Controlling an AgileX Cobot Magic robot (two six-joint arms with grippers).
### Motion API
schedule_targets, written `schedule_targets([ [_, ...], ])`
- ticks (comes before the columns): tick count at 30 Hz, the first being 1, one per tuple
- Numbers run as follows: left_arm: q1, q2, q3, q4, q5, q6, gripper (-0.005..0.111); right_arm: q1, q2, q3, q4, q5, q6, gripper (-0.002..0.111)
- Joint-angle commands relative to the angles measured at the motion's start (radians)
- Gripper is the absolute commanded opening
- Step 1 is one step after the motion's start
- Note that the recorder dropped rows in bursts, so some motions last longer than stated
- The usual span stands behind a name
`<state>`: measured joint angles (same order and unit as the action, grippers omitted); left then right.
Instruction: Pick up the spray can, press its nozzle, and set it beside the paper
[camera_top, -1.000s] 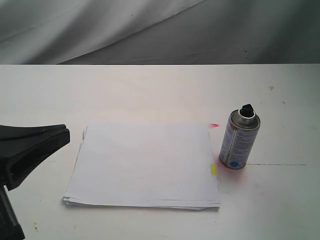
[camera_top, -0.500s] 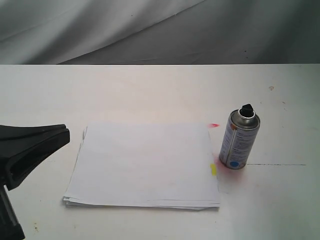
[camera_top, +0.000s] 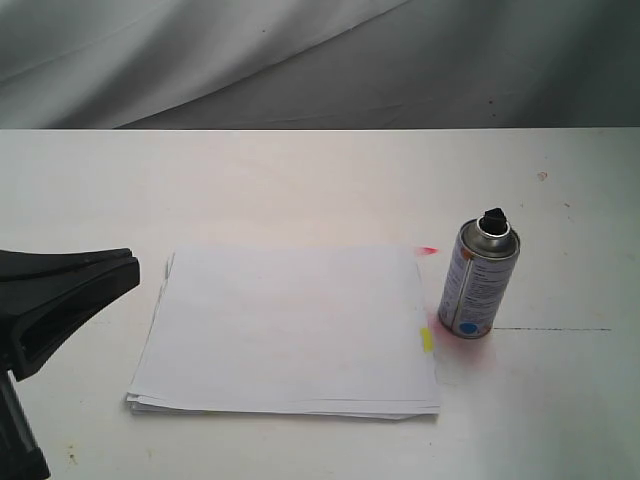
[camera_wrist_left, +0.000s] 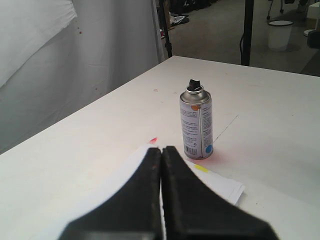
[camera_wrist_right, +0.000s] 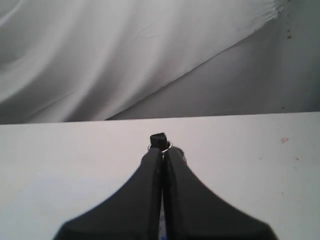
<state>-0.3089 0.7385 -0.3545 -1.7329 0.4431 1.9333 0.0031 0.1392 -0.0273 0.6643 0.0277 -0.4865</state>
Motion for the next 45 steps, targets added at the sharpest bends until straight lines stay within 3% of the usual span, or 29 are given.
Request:
schedule_targets([
  [1, -0.005, -0.003, 0.005, -0.011, 0.001, 0.004, 0.000, -0.041, -0.087, 0.003, 0.002, -0.001, 0.000, 0.000],
  [24, -0.005, -0.005, 0.005, -0.011, 0.005, 0.009, 0.000, -0.042, -0.135, 0.003, 0.002, -0.001, 0.000, 0.000],
  [33, -0.005, -0.014, 0.007, -0.011, -0.057, 0.035, 0.000, -0.042, -0.135, 0.003, 0.002, -0.001, 0.000, 0.000],
  [38, 0.040, -0.143, 0.021, -0.011, -0.112, -0.026, 0.000, -0.042, -0.135, 0.003, 0.002, -0.001, 0.000, 0.000],
  [45, 0.157, -0.478, 0.082, -0.011, -0.182, -0.052, 0.000, -0.042, -0.135, 0.003, 0.002, -0.001, 0.000, 0.000],
])
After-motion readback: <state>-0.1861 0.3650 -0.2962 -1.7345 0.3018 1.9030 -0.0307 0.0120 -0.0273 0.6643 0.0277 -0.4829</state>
